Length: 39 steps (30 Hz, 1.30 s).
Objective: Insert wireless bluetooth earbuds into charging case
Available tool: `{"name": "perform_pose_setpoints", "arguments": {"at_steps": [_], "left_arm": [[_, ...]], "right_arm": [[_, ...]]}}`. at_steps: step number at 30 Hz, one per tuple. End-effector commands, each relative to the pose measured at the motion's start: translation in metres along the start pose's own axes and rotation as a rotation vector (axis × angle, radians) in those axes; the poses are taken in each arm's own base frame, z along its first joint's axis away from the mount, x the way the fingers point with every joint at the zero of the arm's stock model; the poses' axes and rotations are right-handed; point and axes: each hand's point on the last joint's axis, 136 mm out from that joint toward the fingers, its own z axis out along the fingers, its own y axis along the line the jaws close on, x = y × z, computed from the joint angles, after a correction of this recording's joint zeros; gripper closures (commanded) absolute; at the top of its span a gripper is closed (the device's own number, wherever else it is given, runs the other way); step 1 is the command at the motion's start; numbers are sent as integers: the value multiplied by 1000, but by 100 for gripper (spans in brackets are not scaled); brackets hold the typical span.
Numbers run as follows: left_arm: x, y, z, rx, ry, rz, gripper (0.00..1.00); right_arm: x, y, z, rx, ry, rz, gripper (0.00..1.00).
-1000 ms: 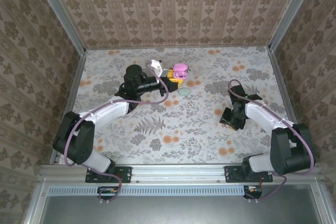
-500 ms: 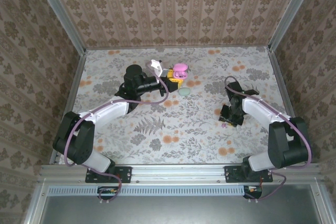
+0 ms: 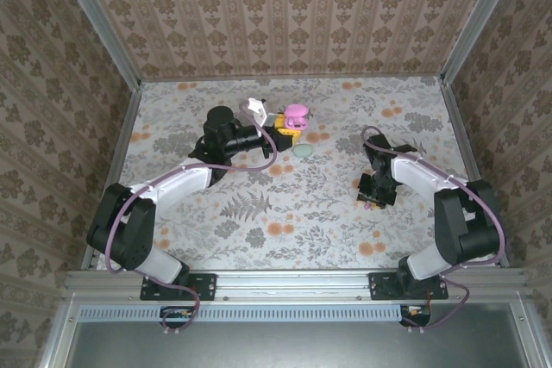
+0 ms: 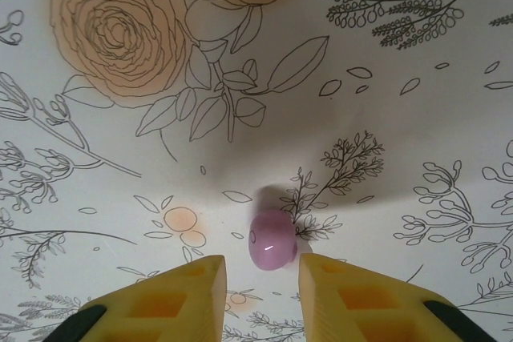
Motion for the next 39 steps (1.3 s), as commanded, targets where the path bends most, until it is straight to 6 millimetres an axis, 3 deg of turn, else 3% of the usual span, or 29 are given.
{"name": "perform_pose_setpoints", "arguments": {"at_steps": [1, 39], "left_arm": [[-14, -5, -3, 4, -25, 32, 70], [-14, -2, -3, -6, -20, 20, 70]], "right_arm": [[-2, -4, 0, 45, 0, -14, 68], [-1, -5, 16, 112, 46, -71, 75]]}}
